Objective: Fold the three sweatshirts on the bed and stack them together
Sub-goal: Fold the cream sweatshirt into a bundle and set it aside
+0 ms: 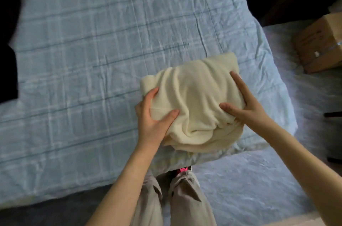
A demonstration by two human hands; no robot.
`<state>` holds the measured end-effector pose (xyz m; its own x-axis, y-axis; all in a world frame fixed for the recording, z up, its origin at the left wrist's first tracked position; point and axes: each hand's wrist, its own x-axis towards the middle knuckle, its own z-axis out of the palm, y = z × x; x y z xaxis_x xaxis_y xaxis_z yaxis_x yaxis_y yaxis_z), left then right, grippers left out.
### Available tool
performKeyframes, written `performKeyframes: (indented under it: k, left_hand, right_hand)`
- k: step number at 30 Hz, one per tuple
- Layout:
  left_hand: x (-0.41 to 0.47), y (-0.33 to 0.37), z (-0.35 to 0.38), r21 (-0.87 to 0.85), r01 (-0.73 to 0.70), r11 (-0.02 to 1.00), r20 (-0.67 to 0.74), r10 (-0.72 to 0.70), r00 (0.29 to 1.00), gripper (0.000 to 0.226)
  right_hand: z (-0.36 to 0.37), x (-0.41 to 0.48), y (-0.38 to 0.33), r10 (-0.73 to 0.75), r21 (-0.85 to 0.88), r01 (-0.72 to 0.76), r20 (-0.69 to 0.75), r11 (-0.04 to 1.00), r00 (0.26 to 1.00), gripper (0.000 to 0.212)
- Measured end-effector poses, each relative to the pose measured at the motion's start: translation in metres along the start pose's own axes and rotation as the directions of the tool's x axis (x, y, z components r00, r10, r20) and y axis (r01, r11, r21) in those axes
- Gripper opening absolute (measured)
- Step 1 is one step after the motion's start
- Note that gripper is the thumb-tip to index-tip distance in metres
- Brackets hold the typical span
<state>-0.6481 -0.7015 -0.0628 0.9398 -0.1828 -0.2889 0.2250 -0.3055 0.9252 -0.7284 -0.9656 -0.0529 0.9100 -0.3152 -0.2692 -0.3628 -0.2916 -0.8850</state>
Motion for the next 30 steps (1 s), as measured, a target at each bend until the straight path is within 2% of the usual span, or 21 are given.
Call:
performKeyframes:
  k: [4,7,11,14,22,30]
  left_hand:
    - [-0.024,0.066,-0.047,0.05,-0.079,0.996,0.14,0.072,0.988,0.067]
    - [-0.041,0.114,-0.083,0.055,-0.137,0.989,0.195,0.124,0.973,0.068]
    - [-0.066,0.182,-0.127,0.021,-0.181,0.983,0.239,0.171,0.956,0.072]
    - [-0.077,0.208,-0.156,0.029,-0.239,0.971,0.292,0.221,0.931,0.074]
    - [-0.051,0.224,-0.179,0.018,-0.246,0.969,0.345,0.224,0.911,0.074]
    - [0.024,0.246,-0.113,0.007,-0.196,0.981,0.3,0.185,0.936,0.075]
  right_hand:
    - [0.009,-0.08,-0.059,0.079,0.091,-0.062,-0.19,0.994,0.979,0.088]
    - [0.012,-0.122,-0.114,0.093,0.126,-0.058,-0.293,0.99,0.952,0.087]
    - [0.014,-0.165,-0.192,0.063,0.162,0.003,-0.402,0.987,0.914,0.083]
    - [0.026,-0.193,-0.226,0.085,0.199,0.007,-0.446,0.98,0.891,0.084]
    - [0.048,-0.185,-0.251,0.122,0.258,0.014,-0.506,0.966,0.854,0.082]
    - [-0.025,-0.093,-0.245,0.104,0.208,-0.017,-0.417,0.978,0.903,0.081]
